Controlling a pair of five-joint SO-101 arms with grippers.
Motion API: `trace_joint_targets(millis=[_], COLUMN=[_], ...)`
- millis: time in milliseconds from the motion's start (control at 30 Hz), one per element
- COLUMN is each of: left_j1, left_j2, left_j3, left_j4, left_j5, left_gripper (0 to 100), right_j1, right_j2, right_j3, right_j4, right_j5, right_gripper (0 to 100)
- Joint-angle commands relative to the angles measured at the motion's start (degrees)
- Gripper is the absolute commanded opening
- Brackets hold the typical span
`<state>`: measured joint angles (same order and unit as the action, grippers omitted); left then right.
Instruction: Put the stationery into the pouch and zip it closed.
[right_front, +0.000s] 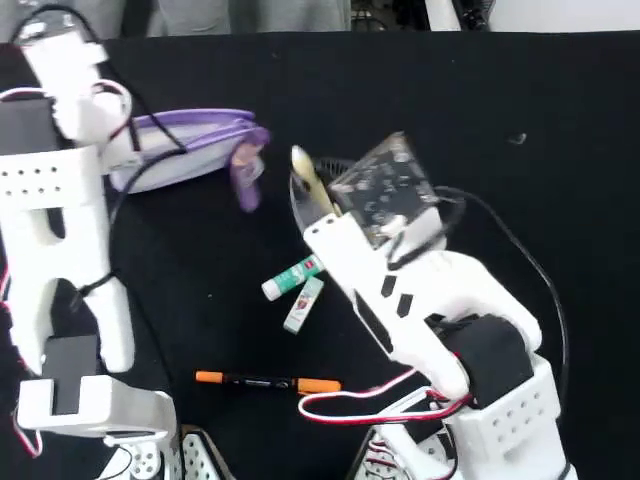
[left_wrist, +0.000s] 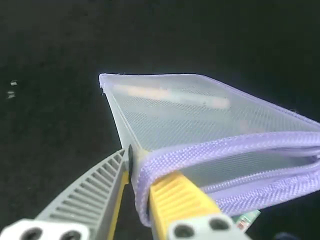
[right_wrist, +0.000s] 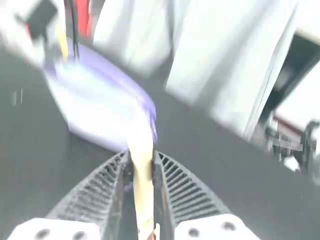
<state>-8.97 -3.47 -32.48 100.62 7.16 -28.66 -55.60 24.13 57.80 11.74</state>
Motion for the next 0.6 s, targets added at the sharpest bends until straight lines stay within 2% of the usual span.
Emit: trace_joint_targets(millis=[0,167,267,433,567], left_j1=[5.8,11.2,13.1,13.1,13.0], left_j2=[-1.1,-1.1,-1.4,-1.6,-1.9], left_j3=[-1.8,-1.5,-1.5,0.4,1.9], left_j4=[0.4,0.4,0.4,0.3,0.3], left_j5=[1.1,1.8,1.8,1.6,1.5], left_gripper=[3,3,3,3,3], right_j1=[0.7,0.4,-1.8,-6.0,-6.2], right_j2=[-1.2,-1.2,-1.3,-1.3,-1.2], right_j3=[1.5,6.1,8.9,14.3,19.2], right_j4=[-12.0,-25.8,-32.9,-45.3,-54.7], right_j5=[-3.0,-8.1,-8.7,-8.6,-8.6], right_gripper=[1.1,1.1,1.1,1.1,1.1])
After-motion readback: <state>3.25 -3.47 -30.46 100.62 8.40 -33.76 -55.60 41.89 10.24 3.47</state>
